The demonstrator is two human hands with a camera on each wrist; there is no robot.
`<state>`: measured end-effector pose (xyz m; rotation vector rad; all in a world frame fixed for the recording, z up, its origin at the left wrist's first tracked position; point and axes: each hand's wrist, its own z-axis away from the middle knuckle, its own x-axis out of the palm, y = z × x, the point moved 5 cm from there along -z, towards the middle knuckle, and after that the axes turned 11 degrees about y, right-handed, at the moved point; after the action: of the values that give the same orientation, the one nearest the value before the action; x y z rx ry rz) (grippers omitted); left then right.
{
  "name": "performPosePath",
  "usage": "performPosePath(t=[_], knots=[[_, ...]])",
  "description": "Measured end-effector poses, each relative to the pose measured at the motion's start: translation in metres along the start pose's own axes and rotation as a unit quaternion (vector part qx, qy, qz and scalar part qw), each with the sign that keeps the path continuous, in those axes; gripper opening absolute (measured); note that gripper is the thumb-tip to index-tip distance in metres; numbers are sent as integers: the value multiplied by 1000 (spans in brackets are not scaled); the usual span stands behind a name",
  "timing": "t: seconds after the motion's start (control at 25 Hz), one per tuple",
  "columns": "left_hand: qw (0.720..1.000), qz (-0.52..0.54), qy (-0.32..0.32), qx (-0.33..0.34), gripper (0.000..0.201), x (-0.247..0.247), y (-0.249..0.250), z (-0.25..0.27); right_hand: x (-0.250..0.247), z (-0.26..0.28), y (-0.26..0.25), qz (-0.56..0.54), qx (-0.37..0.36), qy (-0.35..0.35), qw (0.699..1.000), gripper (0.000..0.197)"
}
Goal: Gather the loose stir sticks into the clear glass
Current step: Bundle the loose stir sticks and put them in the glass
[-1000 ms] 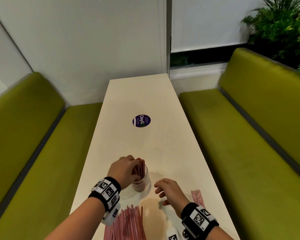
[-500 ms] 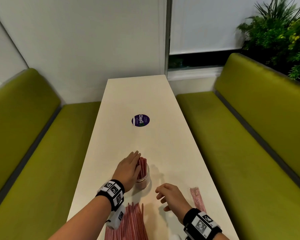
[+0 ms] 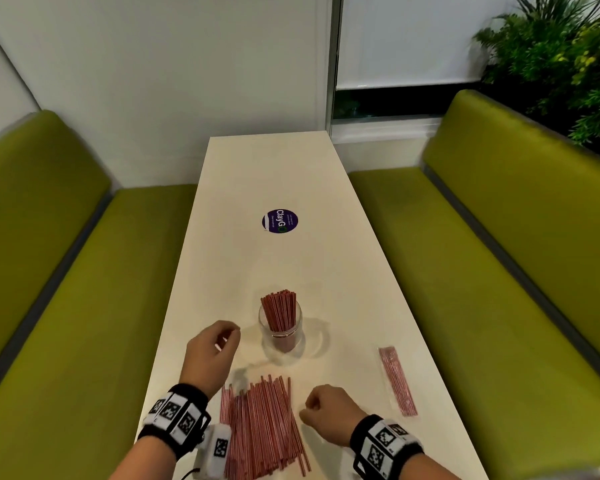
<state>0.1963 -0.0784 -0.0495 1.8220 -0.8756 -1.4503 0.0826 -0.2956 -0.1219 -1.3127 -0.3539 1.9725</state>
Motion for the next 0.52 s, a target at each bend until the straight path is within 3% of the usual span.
performPosePath(t=[0.12,0.24,0.52], knots=[[997,35,-26,-67,18,-7,-18,29,20,0,-22,78,-37,39,996,44],[994,54,-18,-97,20,-8,-29,62,38,0,-45,105,-57,68,990,43],[988,68,6,-139,18,-21,-49,109,43,-2,-63,154,-43,86,983,7]])
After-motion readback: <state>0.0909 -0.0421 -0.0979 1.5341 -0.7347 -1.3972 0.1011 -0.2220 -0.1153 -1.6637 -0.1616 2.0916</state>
